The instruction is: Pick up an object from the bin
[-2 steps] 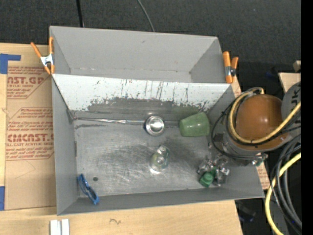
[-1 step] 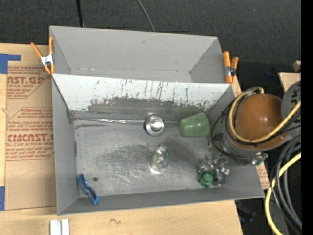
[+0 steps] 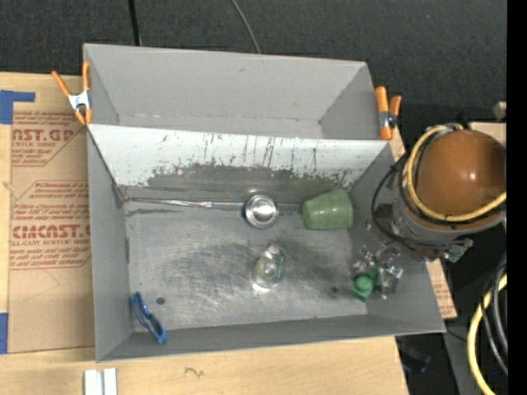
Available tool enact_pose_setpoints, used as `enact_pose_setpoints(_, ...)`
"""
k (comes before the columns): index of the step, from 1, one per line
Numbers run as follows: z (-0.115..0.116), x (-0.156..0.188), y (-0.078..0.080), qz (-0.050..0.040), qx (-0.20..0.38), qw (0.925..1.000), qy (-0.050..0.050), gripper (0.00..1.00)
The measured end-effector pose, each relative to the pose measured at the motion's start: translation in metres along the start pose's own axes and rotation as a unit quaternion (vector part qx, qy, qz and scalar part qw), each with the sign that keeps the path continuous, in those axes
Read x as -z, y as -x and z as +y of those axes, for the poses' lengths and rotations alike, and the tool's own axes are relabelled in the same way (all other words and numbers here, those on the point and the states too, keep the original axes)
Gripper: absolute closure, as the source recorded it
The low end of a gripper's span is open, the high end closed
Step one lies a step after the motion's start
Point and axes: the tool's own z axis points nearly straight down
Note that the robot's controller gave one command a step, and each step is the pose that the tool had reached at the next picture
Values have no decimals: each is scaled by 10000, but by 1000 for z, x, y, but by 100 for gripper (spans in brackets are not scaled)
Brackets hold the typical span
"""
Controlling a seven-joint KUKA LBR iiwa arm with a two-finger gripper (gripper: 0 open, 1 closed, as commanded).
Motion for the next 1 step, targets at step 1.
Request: enact_pose_setpoints(1, -1, 59, 2, -4, -7, 10000, -4, 100)
